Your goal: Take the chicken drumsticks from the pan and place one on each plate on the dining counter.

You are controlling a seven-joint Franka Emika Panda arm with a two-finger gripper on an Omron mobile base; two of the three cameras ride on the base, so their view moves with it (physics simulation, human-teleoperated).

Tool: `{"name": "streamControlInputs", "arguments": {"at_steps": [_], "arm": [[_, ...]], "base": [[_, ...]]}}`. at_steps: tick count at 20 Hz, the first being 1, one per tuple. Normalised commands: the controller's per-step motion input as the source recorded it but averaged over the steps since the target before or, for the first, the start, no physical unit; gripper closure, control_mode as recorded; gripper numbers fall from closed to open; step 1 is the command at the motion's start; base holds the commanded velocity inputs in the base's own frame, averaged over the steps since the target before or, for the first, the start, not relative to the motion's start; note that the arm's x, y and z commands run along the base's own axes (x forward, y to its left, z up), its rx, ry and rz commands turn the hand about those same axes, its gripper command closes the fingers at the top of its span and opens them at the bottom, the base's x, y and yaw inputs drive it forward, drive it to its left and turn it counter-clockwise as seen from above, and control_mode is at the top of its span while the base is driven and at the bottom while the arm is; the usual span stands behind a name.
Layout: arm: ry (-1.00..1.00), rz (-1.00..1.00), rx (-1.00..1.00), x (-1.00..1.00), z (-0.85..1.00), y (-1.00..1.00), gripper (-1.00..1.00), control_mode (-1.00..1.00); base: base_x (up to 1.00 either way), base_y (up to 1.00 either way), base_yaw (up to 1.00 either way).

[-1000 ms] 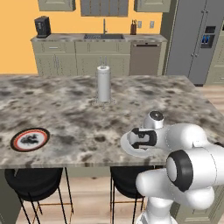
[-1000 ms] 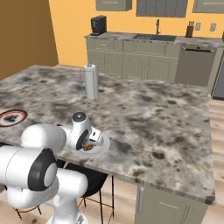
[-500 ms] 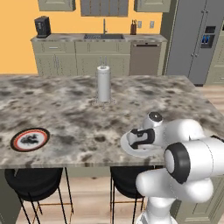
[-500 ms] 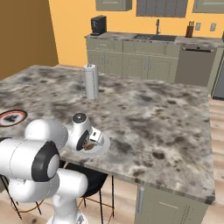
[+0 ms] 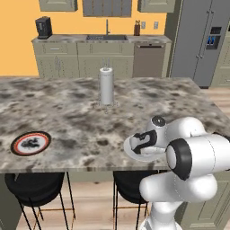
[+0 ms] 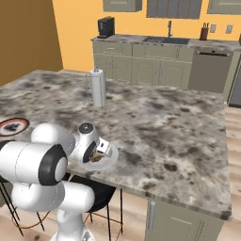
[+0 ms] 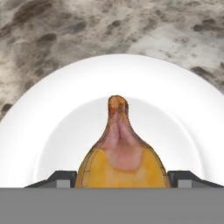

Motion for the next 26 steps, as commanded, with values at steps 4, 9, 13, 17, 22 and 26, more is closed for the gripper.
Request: {"name": "streamControlInputs", "arguments": {"at_steps": [4, 9, 13, 17, 22, 26], "arm": [[0.00, -0.01, 0.00, 0.19, -0.10, 0.00, 1.00, -1.00], [0.00, 0.00, 0.00, 0.06, -0.05, 0.01, -1.00, -1.00], [0.00, -0.02, 0.00, -0.12, 0.07, 0.00, -1.00, -1.00], [-0.01, 0.00, 0.00, -0.18, 0.29, 0.00, -1.00, -1.00], [0.00, 0.00, 0.00, -0.06, 0.38, 0.00, -1.00, -1.00], [0.00, 0.00, 0.00, -0.21, 0.57, -0.01, -1.00, -1.00]], "base": [[0.00, 0.00, 0.00], [0.00, 0.00, 0.00], [0.00, 0.00, 0.00], [0.00, 0.00, 0.00], [0.00, 0.00, 0.00], [0.00, 0.00, 0.00]]}}
